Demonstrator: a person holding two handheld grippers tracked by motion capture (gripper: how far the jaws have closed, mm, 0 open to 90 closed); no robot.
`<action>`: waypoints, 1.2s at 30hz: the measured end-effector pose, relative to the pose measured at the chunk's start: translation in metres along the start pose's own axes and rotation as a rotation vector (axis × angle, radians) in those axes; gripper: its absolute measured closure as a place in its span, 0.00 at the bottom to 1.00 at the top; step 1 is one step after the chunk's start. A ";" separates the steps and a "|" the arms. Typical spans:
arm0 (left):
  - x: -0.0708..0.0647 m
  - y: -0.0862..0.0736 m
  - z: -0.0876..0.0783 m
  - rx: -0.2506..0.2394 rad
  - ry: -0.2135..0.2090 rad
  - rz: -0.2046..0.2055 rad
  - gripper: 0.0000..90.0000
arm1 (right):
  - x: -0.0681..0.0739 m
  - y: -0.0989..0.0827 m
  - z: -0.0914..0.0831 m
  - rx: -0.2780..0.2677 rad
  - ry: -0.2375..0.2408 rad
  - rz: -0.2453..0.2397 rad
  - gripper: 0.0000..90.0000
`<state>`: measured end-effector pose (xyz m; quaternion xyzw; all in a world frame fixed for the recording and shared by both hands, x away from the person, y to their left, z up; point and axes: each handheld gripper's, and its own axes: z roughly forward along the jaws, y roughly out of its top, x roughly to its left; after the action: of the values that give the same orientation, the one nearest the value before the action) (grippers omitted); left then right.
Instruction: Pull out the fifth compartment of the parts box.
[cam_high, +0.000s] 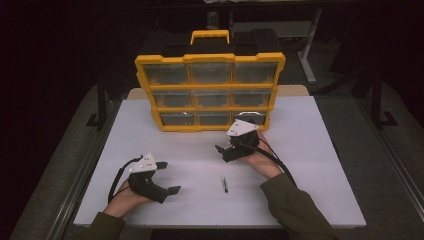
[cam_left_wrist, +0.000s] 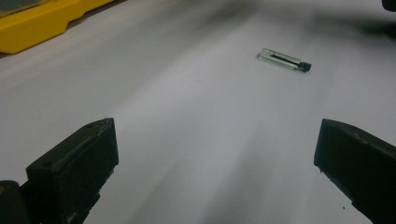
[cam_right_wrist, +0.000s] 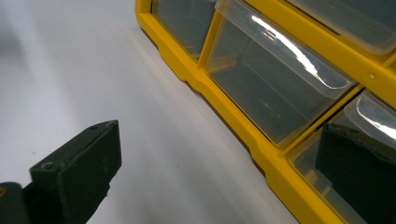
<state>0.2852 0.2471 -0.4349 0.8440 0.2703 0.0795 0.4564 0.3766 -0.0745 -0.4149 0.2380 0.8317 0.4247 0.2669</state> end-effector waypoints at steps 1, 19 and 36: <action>0.000 0.000 0.000 0.001 0.000 0.006 0.00 | 0.001 0.000 0.000 -0.001 -0.003 0.000 0.00; -0.001 0.001 0.000 -0.010 0.004 0.007 0.00 | 0.004 0.002 -0.002 -0.002 -0.048 -0.073 0.00; -0.001 0.001 -0.001 -0.002 0.007 0.019 0.00 | 0.011 0.001 -0.001 0.013 -0.095 -0.149 0.00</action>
<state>0.2844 0.2470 -0.4336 0.8458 0.2639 0.0870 0.4555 0.3681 -0.0673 -0.4162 0.1970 0.8363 0.3863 0.3354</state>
